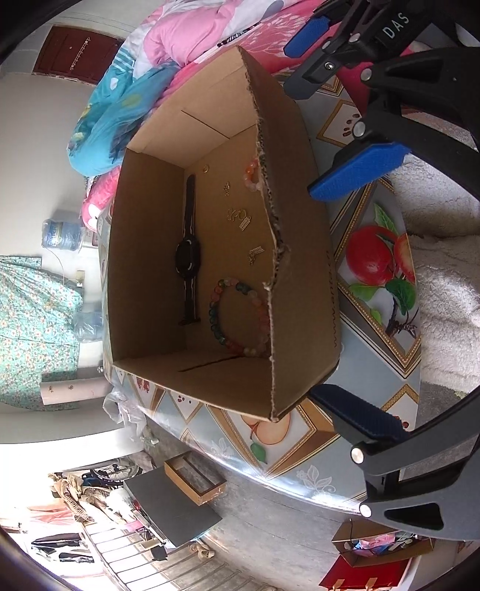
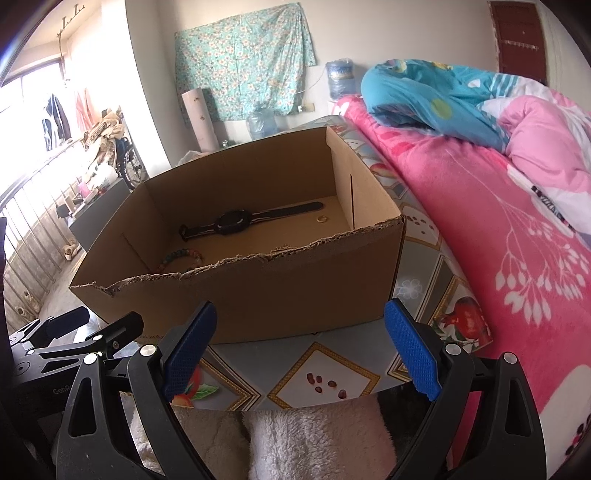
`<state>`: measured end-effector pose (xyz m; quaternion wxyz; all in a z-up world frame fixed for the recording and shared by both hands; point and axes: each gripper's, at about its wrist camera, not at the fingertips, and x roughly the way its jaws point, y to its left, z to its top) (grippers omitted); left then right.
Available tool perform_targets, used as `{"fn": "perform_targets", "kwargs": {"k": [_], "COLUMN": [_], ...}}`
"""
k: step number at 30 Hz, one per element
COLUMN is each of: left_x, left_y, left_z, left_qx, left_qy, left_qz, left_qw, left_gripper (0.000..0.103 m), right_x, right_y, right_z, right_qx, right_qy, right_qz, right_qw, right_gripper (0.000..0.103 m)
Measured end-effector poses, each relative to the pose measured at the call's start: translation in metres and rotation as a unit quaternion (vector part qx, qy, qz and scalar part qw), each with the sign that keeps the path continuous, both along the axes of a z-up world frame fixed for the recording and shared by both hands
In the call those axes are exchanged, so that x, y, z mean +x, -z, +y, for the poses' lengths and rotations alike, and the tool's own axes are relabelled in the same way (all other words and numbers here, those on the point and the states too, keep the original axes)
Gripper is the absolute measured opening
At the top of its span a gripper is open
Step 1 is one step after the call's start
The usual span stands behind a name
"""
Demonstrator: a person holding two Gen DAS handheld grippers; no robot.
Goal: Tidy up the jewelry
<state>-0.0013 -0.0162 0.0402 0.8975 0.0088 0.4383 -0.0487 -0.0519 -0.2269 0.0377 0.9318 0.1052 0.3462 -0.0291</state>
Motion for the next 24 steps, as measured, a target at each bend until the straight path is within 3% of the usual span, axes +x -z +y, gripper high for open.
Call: {"fn": "perform_targets", "kwargs": {"k": [24], "left_x": [-0.002], "left_y": [-0.004], "left_z": [-0.006], "left_qx": [0.023], "left_qy": [-0.024], "left_qz": [-0.007], "left_qw": [0.9994], "left_gripper": [0.097], "right_x": [0.001], "right_y": [0.010], "right_z": [0.001], "right_qx": [0.002], "right_qy": [-0.013], "right_qz": [0.026], "right_qw": [1.000], "right_gripper": [0.088]}}
